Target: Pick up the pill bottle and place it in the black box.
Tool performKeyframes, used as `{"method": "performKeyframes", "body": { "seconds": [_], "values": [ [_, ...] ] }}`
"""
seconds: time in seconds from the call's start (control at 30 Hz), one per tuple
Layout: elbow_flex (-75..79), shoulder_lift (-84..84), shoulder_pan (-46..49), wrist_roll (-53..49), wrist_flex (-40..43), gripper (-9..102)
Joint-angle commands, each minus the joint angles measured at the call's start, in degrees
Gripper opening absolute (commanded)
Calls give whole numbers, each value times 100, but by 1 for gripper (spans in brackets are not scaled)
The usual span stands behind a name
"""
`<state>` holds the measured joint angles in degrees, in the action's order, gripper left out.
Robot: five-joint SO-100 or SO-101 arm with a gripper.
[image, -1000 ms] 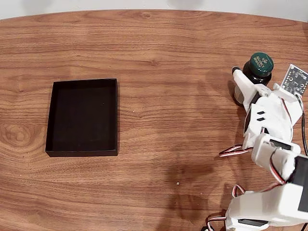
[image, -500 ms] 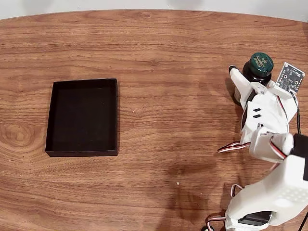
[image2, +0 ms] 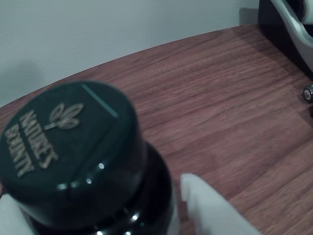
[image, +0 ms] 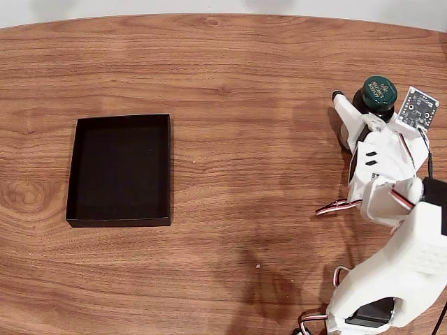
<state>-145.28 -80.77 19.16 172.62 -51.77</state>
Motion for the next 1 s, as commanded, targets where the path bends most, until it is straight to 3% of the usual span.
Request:
{"method": "performKeyframes", "body": {
  "seconds": [0.0,0.6,0.97],
  "values": [
    [334,-70,-44,-88,-193,37],
    [-132,-817,-396,-343,343,21],
    [-791,-2575,-712,-510,1468,20]
  ]
}}
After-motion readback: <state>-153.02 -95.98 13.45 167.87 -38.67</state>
